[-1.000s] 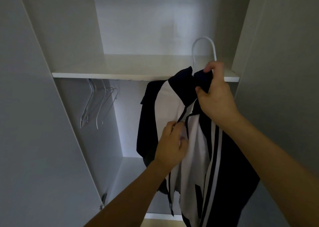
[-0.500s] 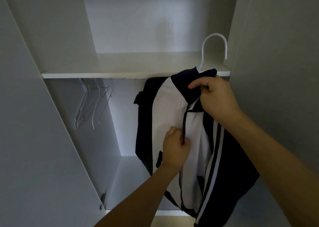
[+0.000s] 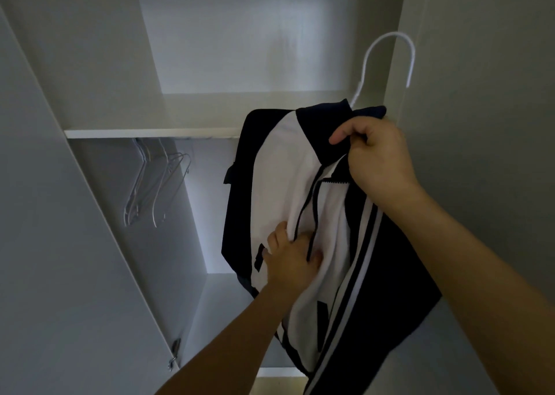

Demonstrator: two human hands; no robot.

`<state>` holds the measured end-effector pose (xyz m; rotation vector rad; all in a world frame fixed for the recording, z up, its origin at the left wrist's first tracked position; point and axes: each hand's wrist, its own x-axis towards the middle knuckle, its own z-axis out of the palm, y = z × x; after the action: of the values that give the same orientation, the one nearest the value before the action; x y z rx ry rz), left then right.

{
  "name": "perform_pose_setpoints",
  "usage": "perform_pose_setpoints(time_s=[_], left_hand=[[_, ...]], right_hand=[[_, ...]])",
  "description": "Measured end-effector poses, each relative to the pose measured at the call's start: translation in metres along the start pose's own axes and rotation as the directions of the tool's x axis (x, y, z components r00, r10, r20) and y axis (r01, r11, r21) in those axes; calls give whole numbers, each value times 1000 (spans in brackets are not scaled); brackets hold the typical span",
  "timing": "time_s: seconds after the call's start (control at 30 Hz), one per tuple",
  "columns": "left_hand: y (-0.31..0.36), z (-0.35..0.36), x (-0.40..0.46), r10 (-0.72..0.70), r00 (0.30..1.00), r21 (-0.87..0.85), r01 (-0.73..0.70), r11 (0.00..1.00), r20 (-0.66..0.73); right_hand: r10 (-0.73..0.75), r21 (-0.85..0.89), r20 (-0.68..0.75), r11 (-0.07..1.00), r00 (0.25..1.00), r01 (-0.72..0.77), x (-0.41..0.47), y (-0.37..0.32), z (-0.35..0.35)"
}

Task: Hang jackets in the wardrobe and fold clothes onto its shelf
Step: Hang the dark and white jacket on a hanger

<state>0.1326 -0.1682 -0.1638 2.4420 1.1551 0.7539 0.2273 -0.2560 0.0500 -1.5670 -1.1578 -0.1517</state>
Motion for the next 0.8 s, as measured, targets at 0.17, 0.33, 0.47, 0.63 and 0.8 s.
perform_pose_setpoints(time_s=[0.17,0.33,0.47,0.63,0.8], left_hand=[[9,8,0,-7,998,-136,16,991,70],[-20,-10,7,-241,939,-330,153,932,-245],[-38,-42,22,-503,855,-767,236,597,-128],[-25,-99,39,-171,946,-691,-72,720,-276],[-9,-135,57,249,958,-381,-285,880,-141]], right_hand=[[17,23,-21,1000,1000,-17,-2,-3,4],[69,-34,-81,997,994,-72,-3,12,-7],[49,-238,-131,968,990,-79,-12,39,-11],[229,-385,-20,896,973,-219,-29,82,-4],[412,-109,186,911,892,-398,-52,102,17]])
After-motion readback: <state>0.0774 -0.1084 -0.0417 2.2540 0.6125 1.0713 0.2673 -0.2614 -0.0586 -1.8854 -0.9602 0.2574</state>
